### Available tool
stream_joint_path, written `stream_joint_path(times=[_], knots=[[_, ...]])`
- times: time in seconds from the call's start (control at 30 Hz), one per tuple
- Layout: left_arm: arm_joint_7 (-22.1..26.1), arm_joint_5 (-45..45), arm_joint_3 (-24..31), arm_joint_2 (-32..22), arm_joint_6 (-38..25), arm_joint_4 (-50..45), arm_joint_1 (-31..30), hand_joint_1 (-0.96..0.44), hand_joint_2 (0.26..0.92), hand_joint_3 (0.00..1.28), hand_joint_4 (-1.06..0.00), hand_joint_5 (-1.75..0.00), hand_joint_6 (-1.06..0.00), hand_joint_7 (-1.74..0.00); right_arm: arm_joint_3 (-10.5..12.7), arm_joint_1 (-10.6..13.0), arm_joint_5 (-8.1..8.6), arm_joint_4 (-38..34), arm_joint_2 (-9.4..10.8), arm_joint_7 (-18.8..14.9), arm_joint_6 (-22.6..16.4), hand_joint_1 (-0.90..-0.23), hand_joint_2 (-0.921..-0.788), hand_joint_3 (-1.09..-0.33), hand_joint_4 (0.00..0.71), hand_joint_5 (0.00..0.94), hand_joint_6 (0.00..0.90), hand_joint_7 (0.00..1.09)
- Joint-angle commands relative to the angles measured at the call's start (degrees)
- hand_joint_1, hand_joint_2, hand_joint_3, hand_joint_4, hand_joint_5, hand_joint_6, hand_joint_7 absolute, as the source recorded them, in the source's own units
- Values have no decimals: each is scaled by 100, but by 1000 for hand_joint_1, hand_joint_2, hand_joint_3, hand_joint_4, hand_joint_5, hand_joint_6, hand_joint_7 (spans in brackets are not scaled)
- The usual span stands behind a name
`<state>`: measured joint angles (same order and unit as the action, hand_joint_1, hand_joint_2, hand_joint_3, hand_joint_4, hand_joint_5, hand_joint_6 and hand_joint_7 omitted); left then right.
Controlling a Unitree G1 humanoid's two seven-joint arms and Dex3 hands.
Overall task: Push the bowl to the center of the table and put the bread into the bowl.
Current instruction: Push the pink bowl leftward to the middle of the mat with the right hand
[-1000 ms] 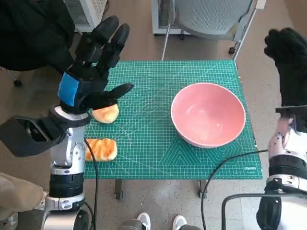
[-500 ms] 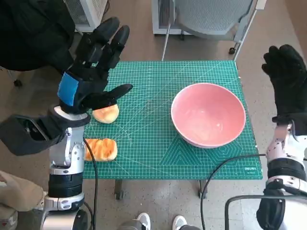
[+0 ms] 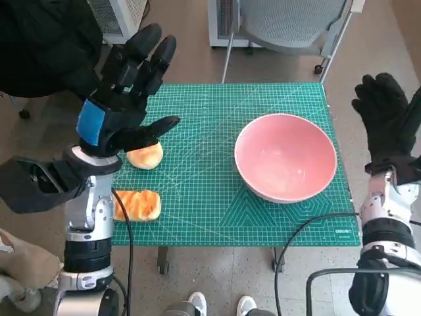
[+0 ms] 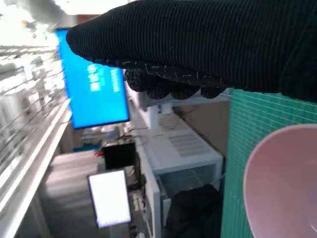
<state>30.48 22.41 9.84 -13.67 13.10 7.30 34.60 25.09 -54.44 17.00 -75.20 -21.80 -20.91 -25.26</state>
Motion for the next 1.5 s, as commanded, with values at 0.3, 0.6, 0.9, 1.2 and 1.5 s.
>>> stream_joint_path(times=[0.3, 0.6, 0.9, 1.2, 1.5], knots=[[-34, 17, 53, -165, -132, -336, -147, -233, 921, 302, -78, 0, 1, -425, 62, 173, -188, -146, 245, 427, 469, -723, -921, -903, 411, 17, 686, 159], [-132, 6, 79, -246, -270, -635, -272, -230, 920, 316, -72, 0, 1, -420, 122, 216, -219, -167, 394, 588, 635, -734, -921, -904, 430, 17, 800, 201], [-257, -15, 94, -311, -438, -923, -384, -222, 836, 492, -60, -5, 1, -410, 158, 258, -223, -172, 541, 624, 699, -725, -921, -901, 483, 32, 840, 209], [-382, -49, 98, -353, -556, -1163, -521, -215, 794, 580, -56, -4, 1, -405, 179, 257, -222, -164, 644, 565, 713, -740, -921, -895, 473, 16, 849, 204], [-518, -89, 90, -394, -679, -1378, -628, -206, 757, 661, -46, 0, 1, -400, 174, 257, -246, -168, 732, 503, 683, -742, -921, -870, 520, 25, 857, 197]])
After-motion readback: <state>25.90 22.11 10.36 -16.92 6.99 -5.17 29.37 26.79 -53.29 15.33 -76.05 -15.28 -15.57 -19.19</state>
